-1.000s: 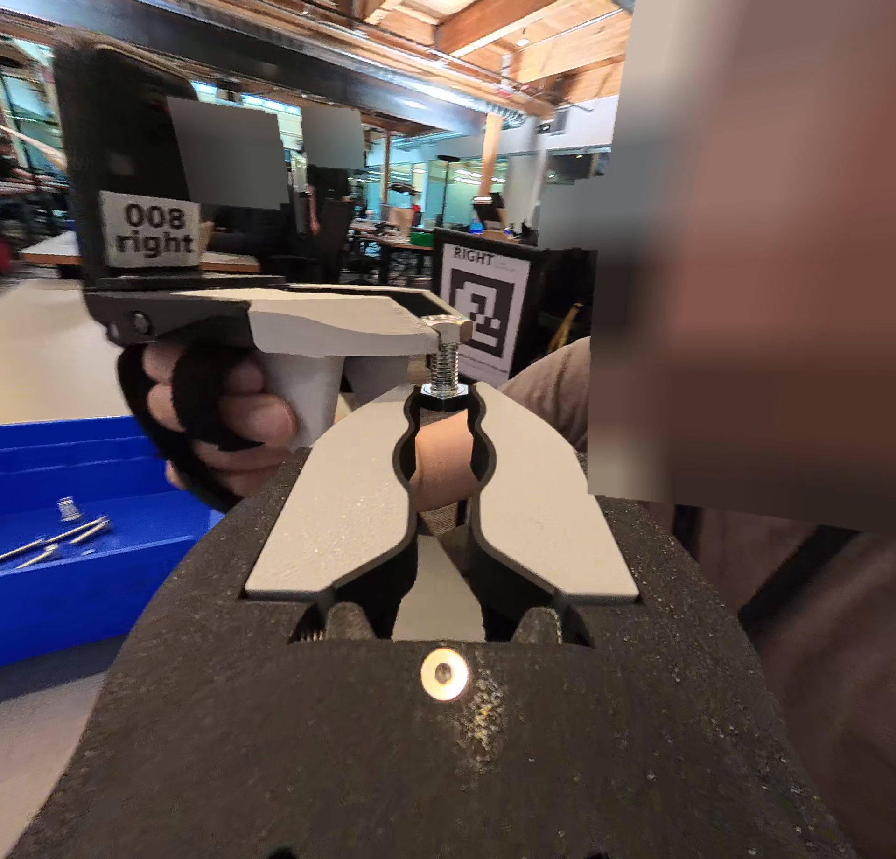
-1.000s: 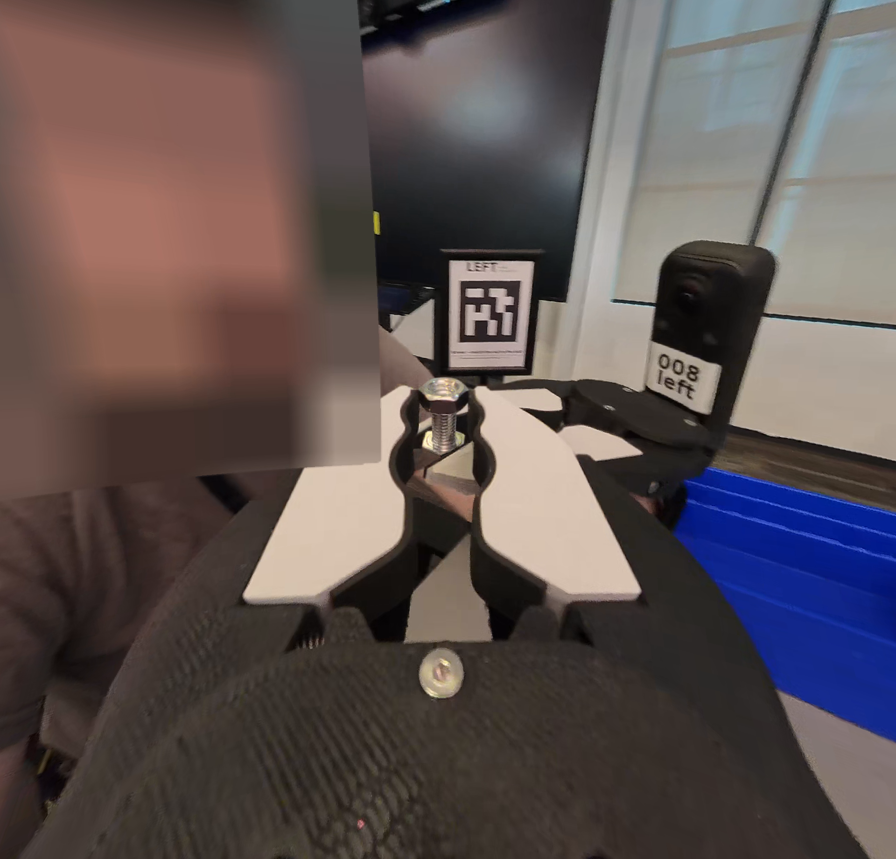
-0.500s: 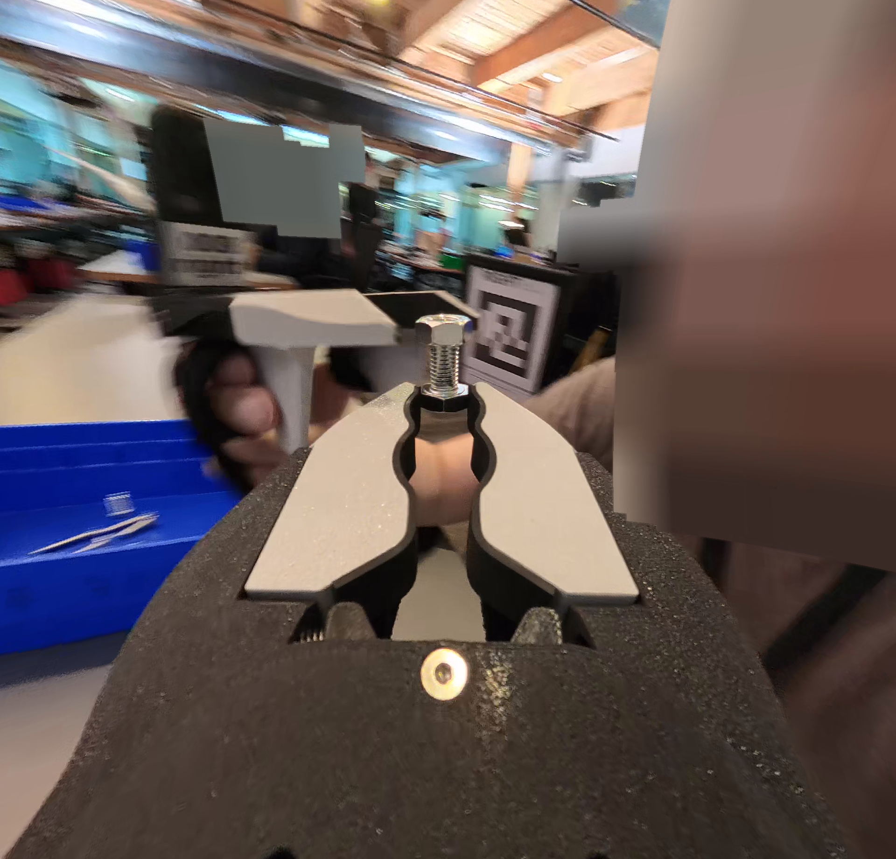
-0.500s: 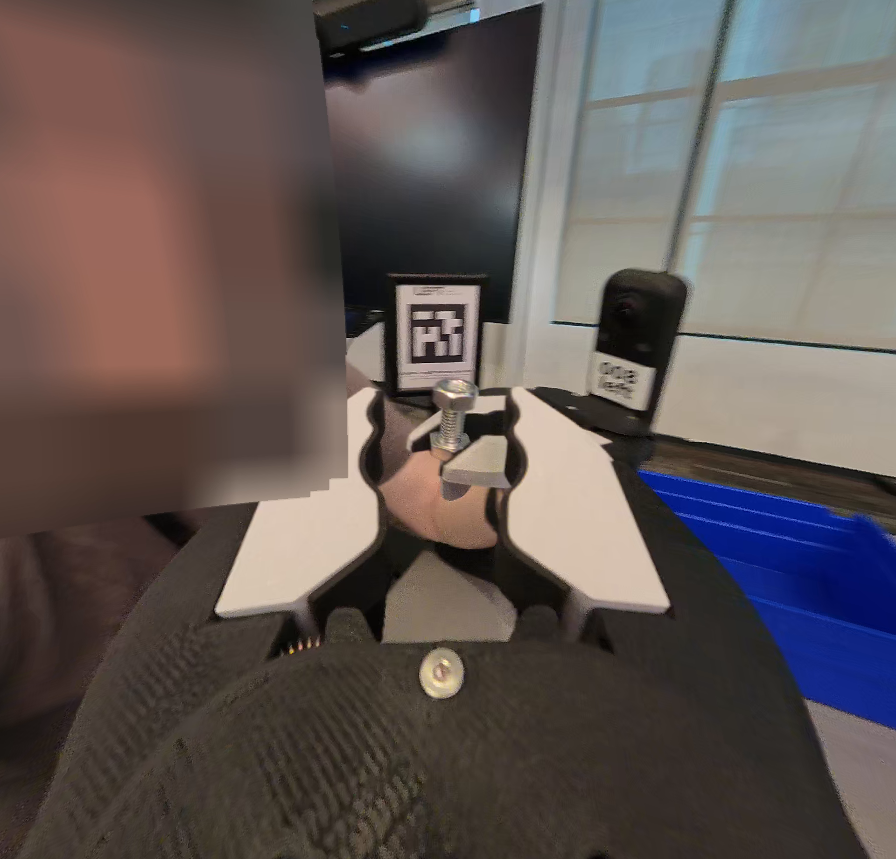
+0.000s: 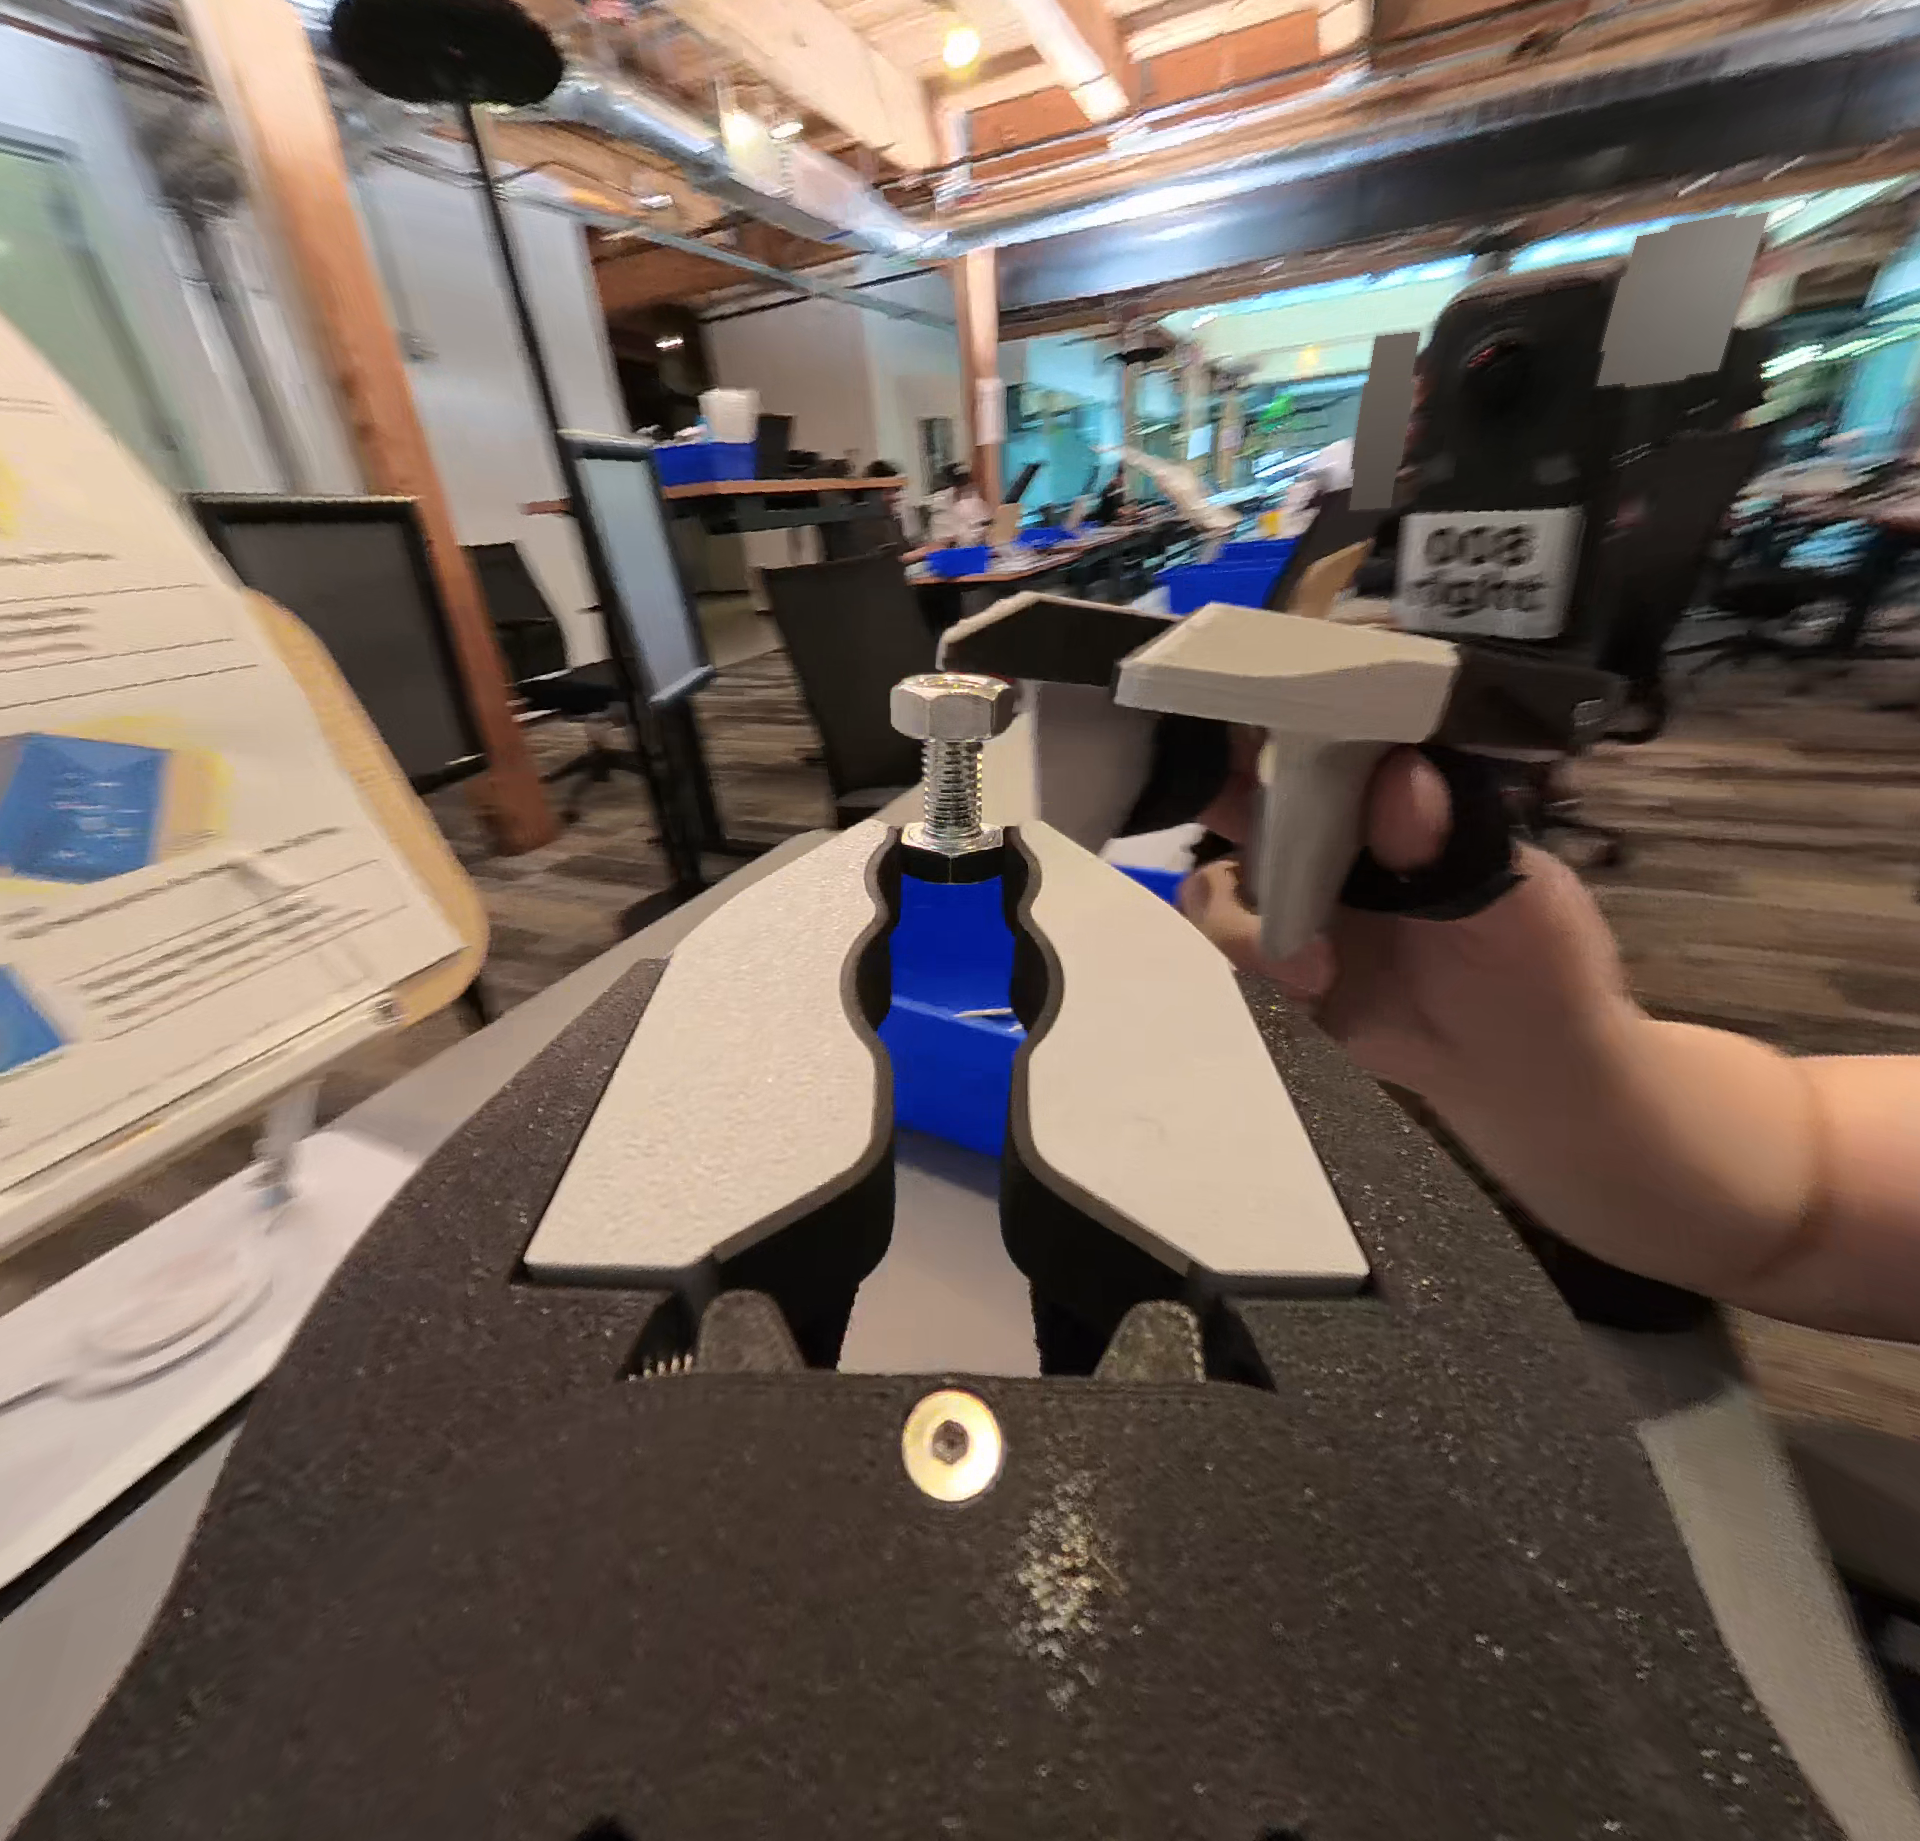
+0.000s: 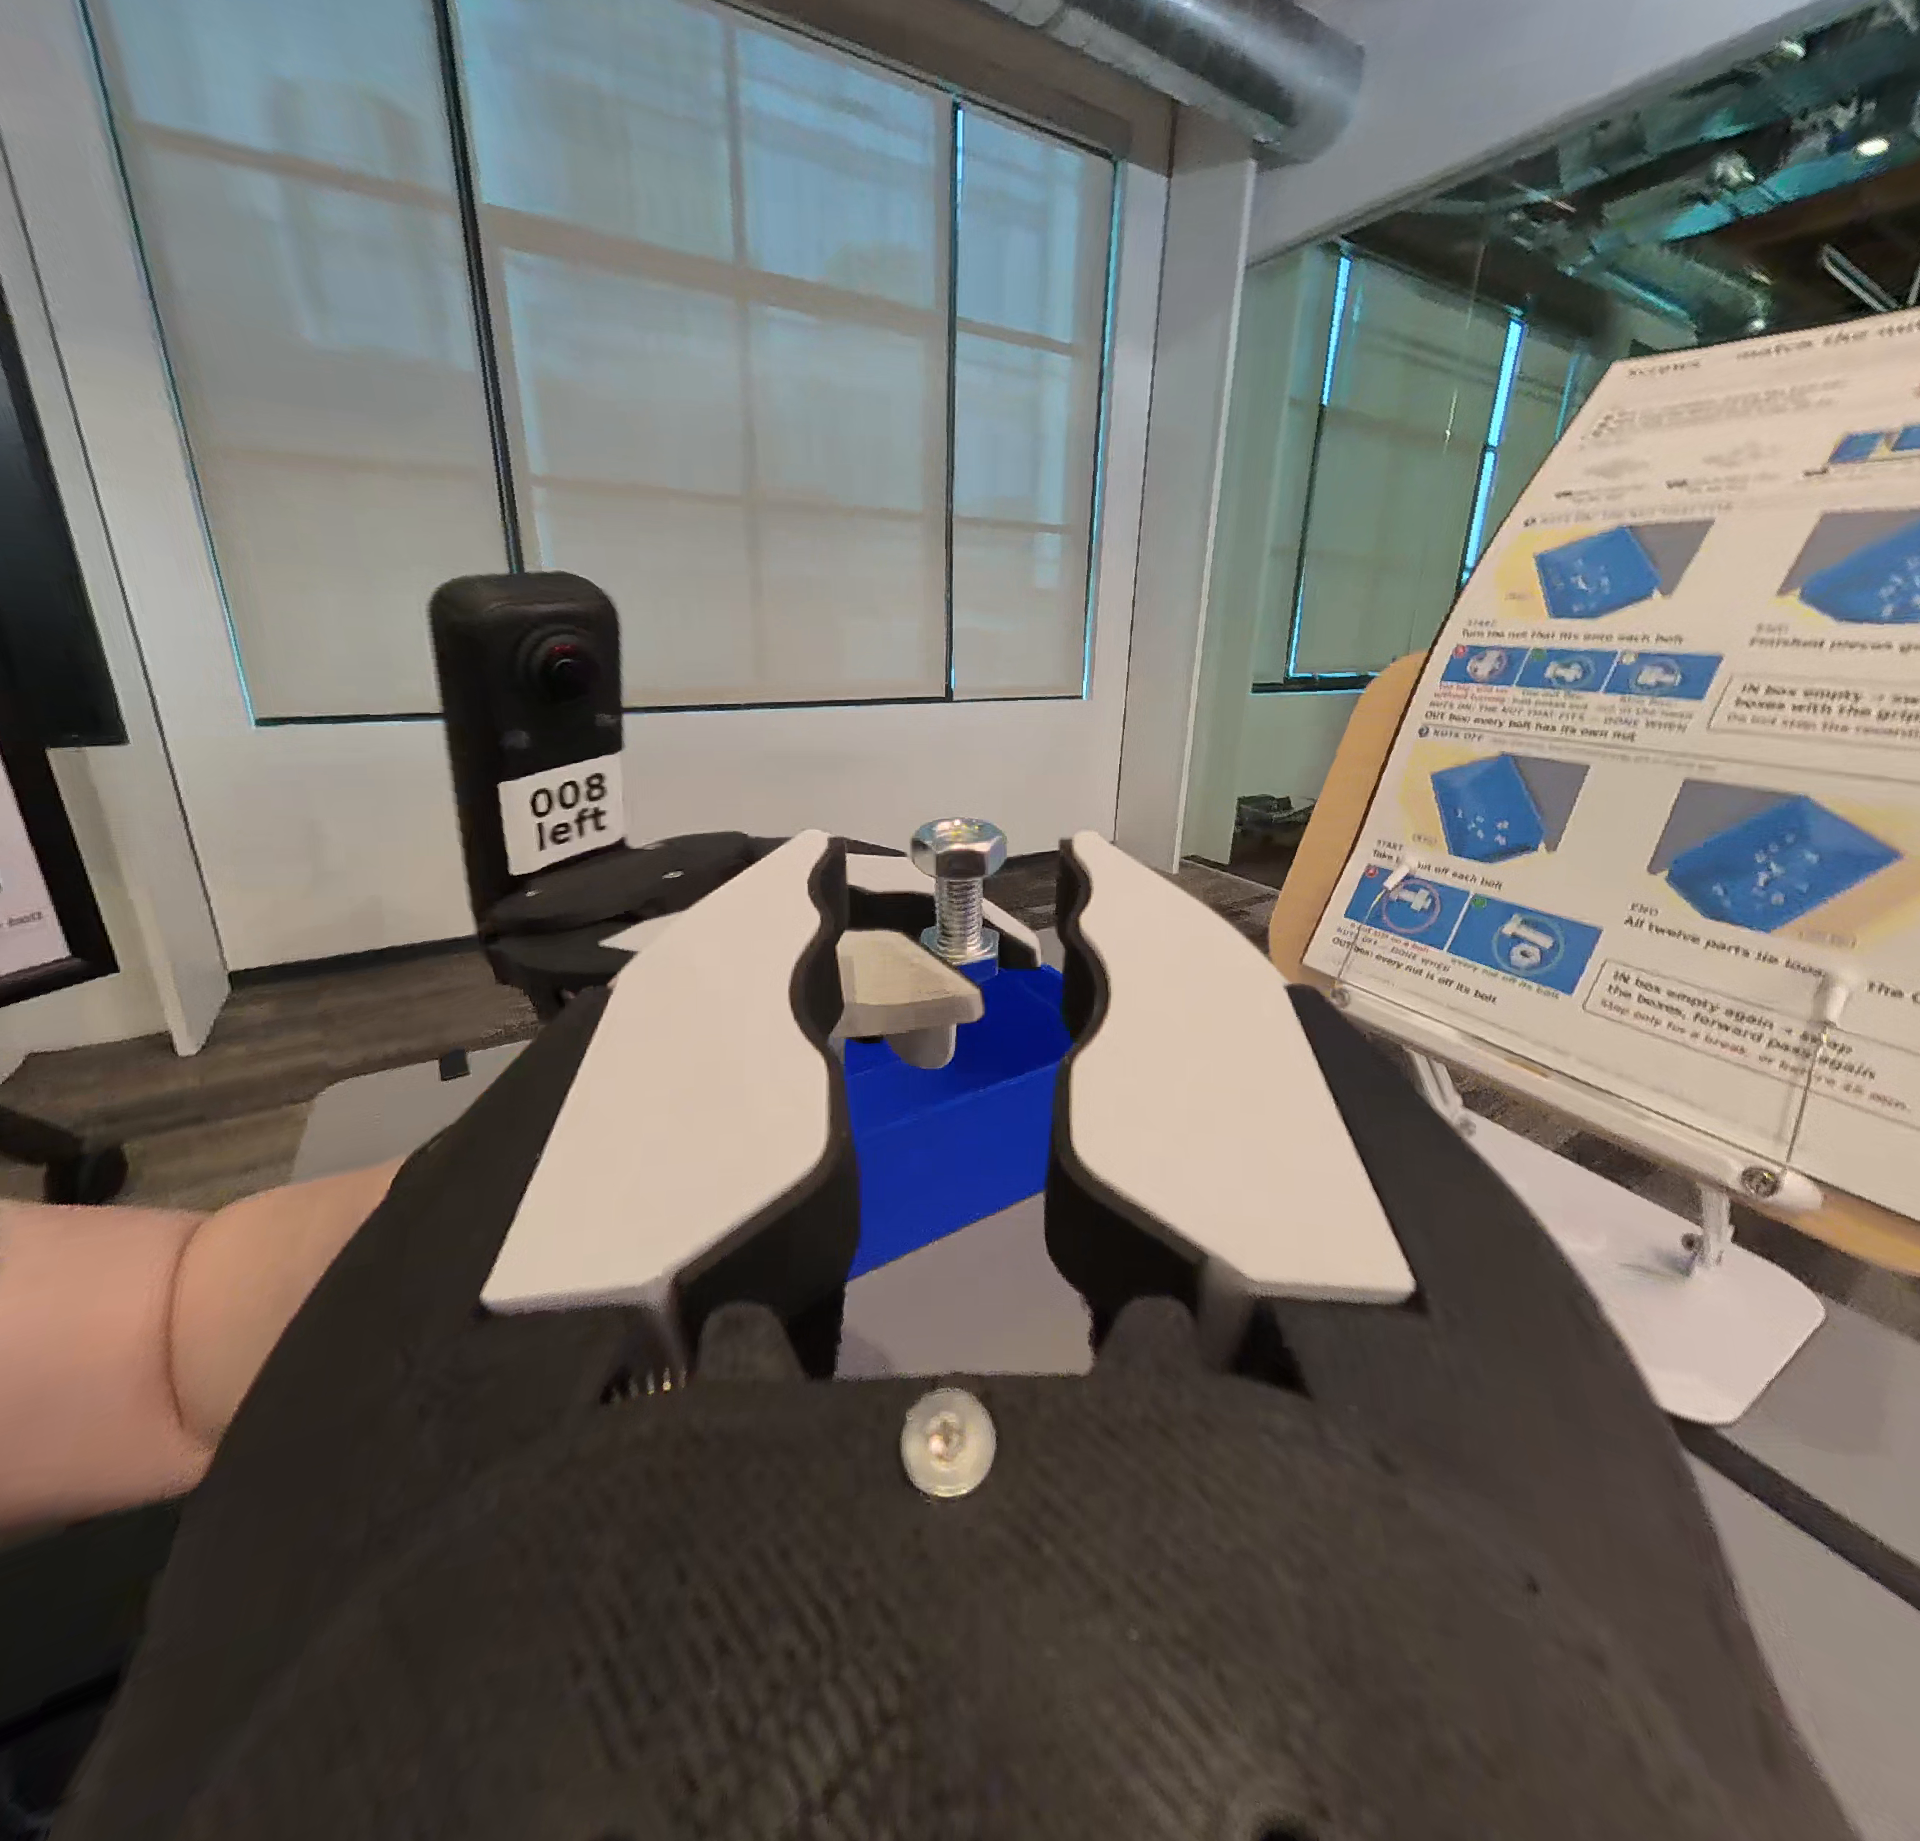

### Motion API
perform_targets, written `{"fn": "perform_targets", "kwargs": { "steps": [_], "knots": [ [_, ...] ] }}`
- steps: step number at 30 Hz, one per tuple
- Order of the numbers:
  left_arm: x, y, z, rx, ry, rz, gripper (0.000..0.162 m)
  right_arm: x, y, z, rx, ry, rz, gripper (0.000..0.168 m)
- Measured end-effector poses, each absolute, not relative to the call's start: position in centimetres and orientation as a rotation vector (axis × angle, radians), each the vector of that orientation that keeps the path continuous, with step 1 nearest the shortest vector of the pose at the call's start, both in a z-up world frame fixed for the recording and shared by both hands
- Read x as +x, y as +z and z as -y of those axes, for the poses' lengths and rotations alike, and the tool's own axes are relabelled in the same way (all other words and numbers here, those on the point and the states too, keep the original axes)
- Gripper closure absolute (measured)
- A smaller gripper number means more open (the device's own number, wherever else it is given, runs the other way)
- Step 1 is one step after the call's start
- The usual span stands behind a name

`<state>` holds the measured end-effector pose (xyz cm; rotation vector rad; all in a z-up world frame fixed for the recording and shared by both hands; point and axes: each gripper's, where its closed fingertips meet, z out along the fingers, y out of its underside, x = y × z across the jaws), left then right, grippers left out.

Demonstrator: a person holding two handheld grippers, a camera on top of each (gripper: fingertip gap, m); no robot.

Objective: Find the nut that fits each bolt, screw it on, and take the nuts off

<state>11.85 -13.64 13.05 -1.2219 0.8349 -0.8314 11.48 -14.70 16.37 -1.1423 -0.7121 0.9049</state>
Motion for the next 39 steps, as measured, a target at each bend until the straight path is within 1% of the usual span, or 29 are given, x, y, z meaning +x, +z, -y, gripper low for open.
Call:
{"fn": "perform_targets", "kwargs": {
  "steps": [7,13,17,22,27,33,39],
  "knots": [
    [11.8,12.2,12.4,-1.24,-0.598,-0.792,0.144,10.8,15.2,13.9,-1.183,0.826,0.688,0.133],
    [12.3,11.7,12.3,-1.236,-0.491,-0.799,0.144,11.1,14.6,12.7,-1.202,0.816,0.649,0.138],
    [12.5,11.6,12.3,-1.227,-0.462,-0.808,0.144,10.7,14.2,12.7,-1.217,0.83,0.676,0.15],
    [12.6,11.9,12.9,-1.208,-0.495,-0.838,0.144,10.7,14.5,13.3,-1.177,0.823,0.708,0.15],
    [13.0,12.6,14.4,-1.193,-0.744,-0.927,0.144,10.7,15.2,14.7,-1.153,0.976,0.836,0.15],
    [13.7,13.0,18.3,-1.115,-1.073,-1.138,0.144,11.1,15.6,18.4,-0.989,1.285,1.155,0.15],
    [14.6,12.0,22.5,-1.083,-1.446,-1.331,0.144,12.4,14.7,22.3,-0.795,1.668,1.381,0.149]
  ]
}}
